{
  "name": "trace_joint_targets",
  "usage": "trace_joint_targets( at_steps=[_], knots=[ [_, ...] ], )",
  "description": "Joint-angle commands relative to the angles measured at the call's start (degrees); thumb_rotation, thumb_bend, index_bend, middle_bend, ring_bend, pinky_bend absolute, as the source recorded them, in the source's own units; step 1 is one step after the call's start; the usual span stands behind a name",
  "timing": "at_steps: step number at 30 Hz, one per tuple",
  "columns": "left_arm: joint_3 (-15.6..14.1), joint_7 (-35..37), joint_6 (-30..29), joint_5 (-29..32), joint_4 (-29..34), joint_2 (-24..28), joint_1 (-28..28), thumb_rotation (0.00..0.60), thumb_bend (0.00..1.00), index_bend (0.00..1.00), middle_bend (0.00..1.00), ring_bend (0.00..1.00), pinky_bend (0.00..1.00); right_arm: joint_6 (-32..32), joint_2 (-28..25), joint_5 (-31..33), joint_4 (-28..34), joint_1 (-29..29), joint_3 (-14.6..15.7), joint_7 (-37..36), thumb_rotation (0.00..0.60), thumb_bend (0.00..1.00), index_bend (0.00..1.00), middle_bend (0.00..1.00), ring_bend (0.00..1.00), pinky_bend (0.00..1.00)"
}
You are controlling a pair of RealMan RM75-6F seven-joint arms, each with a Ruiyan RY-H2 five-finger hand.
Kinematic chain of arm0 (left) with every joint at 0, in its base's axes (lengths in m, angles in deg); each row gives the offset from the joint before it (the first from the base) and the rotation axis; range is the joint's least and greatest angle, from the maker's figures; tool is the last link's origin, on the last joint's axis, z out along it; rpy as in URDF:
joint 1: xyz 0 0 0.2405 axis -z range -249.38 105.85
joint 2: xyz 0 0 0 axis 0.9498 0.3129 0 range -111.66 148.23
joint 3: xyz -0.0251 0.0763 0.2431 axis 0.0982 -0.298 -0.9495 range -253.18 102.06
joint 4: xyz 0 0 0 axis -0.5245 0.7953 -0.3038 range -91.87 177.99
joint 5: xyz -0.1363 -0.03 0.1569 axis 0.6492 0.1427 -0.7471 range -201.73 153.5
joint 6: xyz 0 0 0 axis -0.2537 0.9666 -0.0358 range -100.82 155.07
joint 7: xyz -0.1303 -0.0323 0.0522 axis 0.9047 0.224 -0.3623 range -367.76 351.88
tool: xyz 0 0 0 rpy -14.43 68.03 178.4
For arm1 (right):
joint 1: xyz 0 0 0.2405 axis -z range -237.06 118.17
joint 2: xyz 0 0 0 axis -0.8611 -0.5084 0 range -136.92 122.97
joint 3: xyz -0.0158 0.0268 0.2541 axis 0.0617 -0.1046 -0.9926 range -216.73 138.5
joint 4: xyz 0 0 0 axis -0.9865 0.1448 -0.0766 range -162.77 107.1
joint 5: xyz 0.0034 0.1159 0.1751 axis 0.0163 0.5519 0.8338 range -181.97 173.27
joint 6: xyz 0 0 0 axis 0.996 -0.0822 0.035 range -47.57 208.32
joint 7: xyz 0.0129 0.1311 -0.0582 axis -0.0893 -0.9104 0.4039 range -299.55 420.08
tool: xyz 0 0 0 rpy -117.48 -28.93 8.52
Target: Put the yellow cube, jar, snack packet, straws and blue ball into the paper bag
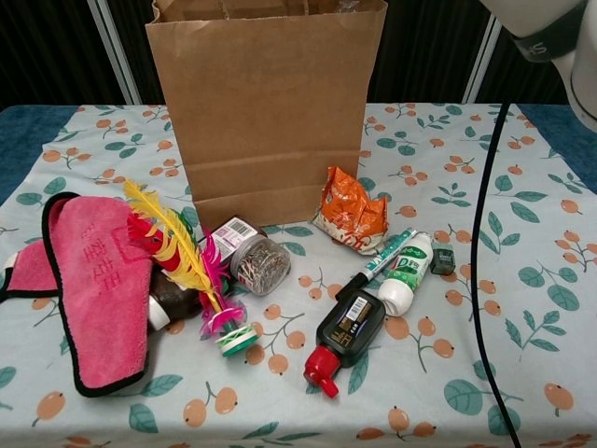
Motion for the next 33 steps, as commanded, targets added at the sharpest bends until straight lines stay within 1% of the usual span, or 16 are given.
trace_joint_targets(
  at_steps=[1,3,7,9,10,11,13,14,16,17,20,22,26,33],
  knots=[
    [0.04,-0.22,0.02,-0.01,0.34,0.24,0.06,0.600,0.10,0.08,0.14,0.06,0.20,3.43,-2.51,-2.96,3.60,1.58,-0.02,-1.34,0.600,0.00,0.23,0.25,0.12,0.25],
    [0.05,-0.41,0.12,-0.05,0.58,0.42,0.17,0.600,0.10,0.08,0.14,0.06,0.20,6.30,-5.47,-5.83,6.95,3.68,0.50,-1.30,0.600,0.00,0.23,0.26,0.12,0.25],
    [-0.09,-0.95,0.40,-0.41,1.25,0.42,0.48,0.600,0.10,0.08,0.14,0.06,0.20,14.95,-15.26,-13.90,16.61,12.74,4.42,-0.58,0.600,0.00,0.23,0.26,0.12,0.25],
    [-0.18,-1.38,0.73,-0.72,1.56,0.22,0.85,0.600,0.10,0.08,0.14,0.06,0.20,20.37,-20.62,-18.56,20.08,19.45,8.13,-2.45,0.600,0.00,0.23,0.26,0.11,0.24],
    [-0.21,-1.61,0.86,-0.91,1.69,0.12,1.05,0.600,0.10,0.08,0.14,0.06,0.20,22.47,-22.51,-20.02,20.82,22.42,10.01,-4.07,0.600,0.00,0.23,0.26,0.11,0.23],
    [-0.23,-2.02,0.92,-1.22,1.85,0.01,1.30,0.600,0.10,0.08,0.14,0.06,0.20,24.75,-24.52,-20.84,21.34,26.32,12.63,-6.94,0.600,0.00,0.23,0.26,0.11,0.22],
    [-0.18,-2.62,0.86,-1.65,2.10,-0.13,1.67,0.600,0.10,0.08,0.14,0.06,0.20,26.23,-26.82,-19.36,22.19,31.70,16.74,-11.74,0.600,0.00,0.23,0.25,0.11,0.21],
    [-0.17,-2.99,0.85,-1.79,2.21,-0.18,1.81,0.600,0.10,0.08,0.14,0.06,0.20,26.43,-27.89,-18.19,22.78,35.38,20.39,-14.84,0.600,0.00,0.23,0.25,0.10,0.20],
    [-0.22,-3.30,0.97,-1.83,2.42,-0.07,1.91,0.600,0.10,0.08,0.14,0.06,0.20,25.91,-28.94,-17.64,21.54,39.48,24.99,-19.42,0.600,0.00,0.23,0.22,0.07,0.17],
    [-0.32,-3.42,1.09,-1.85,2.53,0.07,1.94,0.600,0.10,0.08,0.14,0.06,0.20,25.31,-29.14,-17.96,19.17,41.48,27.53,-21.78,0.600,0.00,0.23,0.20,0.06,0.16],
    [-0.64,-3.91,1.07,-1.99,2.76,0.53,1.79,0.600,0.10,0.08,0.14,0.06,0.20,24.92,-27.43,-18.75,11.87,45.52,31.61,-25.10,0.600,0.00,0.21,0.16,0.02,0.09],
    [-0.92,-4.36,0.94,-2.21,2.83,0.73,1.65,0.600,0.10,0.08,0.14,0.06,0.20,25.75,-25.64,-18.88,8.15,47.46,32.30,-26.00,0.600,0.00,0.19,0.13,0.00,0.05],
    [-1.75,-6.04,0.32,-2.99,3.09,0.84,1.13,0.600,0.10,0.08,0.14,0.06,0.20,27.09,-23.13,-19.41,1.92,49.78,31.59,-27.93,0.600,0.00,0.18,0.12,0.00,0.03],
    [-2.28,-8.49,-0.44,-3.51,4.20,0.83,0.59,0.600,0.10,0.08,0.14,0.06,0.20,26.16,-23.54,-20.31,-0.30,50.36,29.60,-29.01,0.600,0.00,0.17,0.12,0.00,0.03]
  ],
)
